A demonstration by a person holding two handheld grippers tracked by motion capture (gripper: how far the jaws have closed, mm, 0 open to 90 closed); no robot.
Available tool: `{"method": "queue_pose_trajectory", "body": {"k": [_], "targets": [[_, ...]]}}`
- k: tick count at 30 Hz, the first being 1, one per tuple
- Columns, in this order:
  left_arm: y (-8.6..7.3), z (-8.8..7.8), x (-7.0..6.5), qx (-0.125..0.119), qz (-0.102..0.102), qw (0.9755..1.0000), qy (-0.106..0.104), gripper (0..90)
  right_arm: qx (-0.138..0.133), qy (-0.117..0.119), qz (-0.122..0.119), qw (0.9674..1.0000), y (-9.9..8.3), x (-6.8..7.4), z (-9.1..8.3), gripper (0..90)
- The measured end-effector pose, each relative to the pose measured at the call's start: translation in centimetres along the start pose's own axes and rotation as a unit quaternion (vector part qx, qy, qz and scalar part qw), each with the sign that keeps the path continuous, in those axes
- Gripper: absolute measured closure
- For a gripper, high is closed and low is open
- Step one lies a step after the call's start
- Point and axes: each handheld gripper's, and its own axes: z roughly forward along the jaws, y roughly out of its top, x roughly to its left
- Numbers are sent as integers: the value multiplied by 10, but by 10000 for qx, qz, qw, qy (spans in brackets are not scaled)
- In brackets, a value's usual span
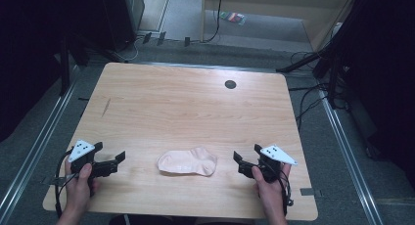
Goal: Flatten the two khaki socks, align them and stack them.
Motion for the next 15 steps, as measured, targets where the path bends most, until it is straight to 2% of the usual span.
{"method": "queue_pose_trajectory", "body": {"k": [4,9,15], "targets": [[-3,-6,6,11,-49,10000,61,42,-12,-120,-13,9999,-5,-12,-8,134],[-9,-12,12,90,51,9998,177,42,57,-162,-94,9998,-12,-23,-18,134],[-16,-23,23,102,28,9995,296,42,106,-271,-1,9996,-20,-38,-31,133]]}}
